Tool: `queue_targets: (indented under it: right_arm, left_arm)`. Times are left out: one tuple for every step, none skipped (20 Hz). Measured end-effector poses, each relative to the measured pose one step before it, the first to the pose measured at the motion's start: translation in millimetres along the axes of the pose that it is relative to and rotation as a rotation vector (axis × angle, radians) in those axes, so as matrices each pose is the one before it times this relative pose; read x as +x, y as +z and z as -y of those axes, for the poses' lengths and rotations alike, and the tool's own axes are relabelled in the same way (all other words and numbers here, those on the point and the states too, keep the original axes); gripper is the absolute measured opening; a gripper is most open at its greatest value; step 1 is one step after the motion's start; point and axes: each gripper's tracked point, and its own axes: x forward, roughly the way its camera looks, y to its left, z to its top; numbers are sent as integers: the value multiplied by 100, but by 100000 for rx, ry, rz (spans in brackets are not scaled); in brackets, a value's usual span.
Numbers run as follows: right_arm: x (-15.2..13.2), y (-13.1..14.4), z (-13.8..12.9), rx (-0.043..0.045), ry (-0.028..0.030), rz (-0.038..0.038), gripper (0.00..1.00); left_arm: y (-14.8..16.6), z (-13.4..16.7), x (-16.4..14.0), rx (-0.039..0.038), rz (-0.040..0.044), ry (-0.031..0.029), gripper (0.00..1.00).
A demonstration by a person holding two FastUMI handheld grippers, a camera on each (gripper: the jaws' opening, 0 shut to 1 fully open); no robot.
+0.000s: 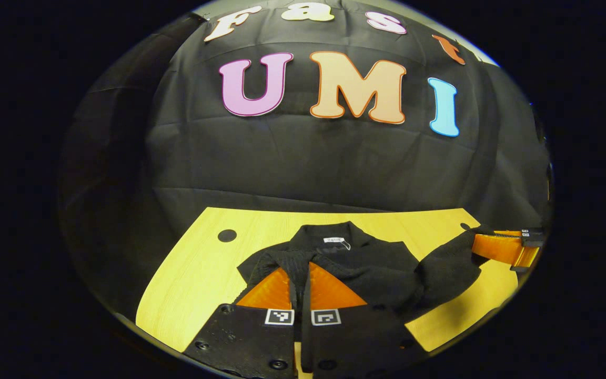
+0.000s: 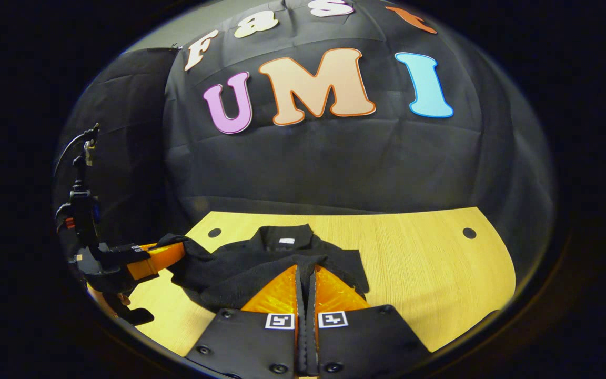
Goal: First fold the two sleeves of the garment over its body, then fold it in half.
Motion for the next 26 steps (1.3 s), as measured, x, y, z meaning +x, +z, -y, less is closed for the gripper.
queue_targets:
  right_arm:
    - [1096,652,-2,270,-856,61,2]
    - [1147,690,16,6,-1102,-32,2]
    - [1076,539,54,-205,-1117,248,2]
    - [1262,629,115,-459,-1284,176,2]
    - [1114,360,44,-208,-1008,-374,2]
    - [1265,339,-12,-43,-920,-418,2]
    - [1233,136,3,-78,-915,-516,2]
    - [1199,7,93,-42,-1086,-467,2]
    - [1283,-150,61,-233,-1061,-601,2]
    - [1133,-509,44,131,-830,-1363,2]
    - [1150,-448,-27,346,-132,-1158,2]
    - [1142,-514,32,0,-1091,-1503,2]
    - [905,-553,151,76,-678,-1320,2]
    - [996,-451,80,89,-527,-982,2]
    - [661,-276,118,680,-640,-704,2]
    - [482,-192,174,1331,-833,-897,2]
    - [8,-303,-57,1138,31,-214,2]
    - [393,-30,116,1354,269,-53,3]
    - [289,34,-16,1877,1155,-5,9]
    - [480,145,-50,1729,841,436,14]
    - [428,288,129,1535,-801,647,15]
    - [362,189,84,1985,-170,659,25]
    - [107,182,50,2067,93,-24,29]
    - [-49,158,217,1758,-19,258,30]
    - [-239,203,-59,832,599,499,29]
    - [-139,299,69,-10,75,872,29]
  left_arm:
    - [222,-282,919,141,-229,-337,0]
    - [261,-233,949,-149,-152,-486,0]
    - [400,-157,1029,-310,156,-595,0]
    - [434,-218,1196,-357,103,-365,0]
    - [9,-296,1067,-585,-321,-208,0]
    - [-10,-166,1017,-639,-332,-371,0]
    - [-109,-189,1130,-270,-530,-166,0]
    - [-239,-262,1065,98,-541,287,0]
    - [-390,-262,1089,412,-946,-8,0]
    - [-539,-164,981,637,-1089,111,0]
    - [-670,-170,854,843,-1512,523,0]
    - [-343,-48,697,551,-921,215,0]
    - [-283,69,629,-120,-413,-21,0]
    - [-424,76,816,-256,-241,294,0]
    - [-186,-6,507,-140,-55,399,0]
    - [-134,49,347,-173,-236,324,0]
    - [-154,-4,298,-195,4,138,0]
    - [-123,30,317,163,182,66,0]
    - [3,-86,225,662,233,548,0]
    - [269,-370,218,848,1078,1005,1]
    - [591,-472,96,1221,2329,1638,13]
    - [771,-477,271,1792,2695,1420,16]
    - [414,-239,-156,1337,1943,993,20]
    - [575,-24,-27,1008,1577,-111,21]
    - [574,-5,97,906,1595,-232,21]
    - [398,123,19,390,1091,-958,20]
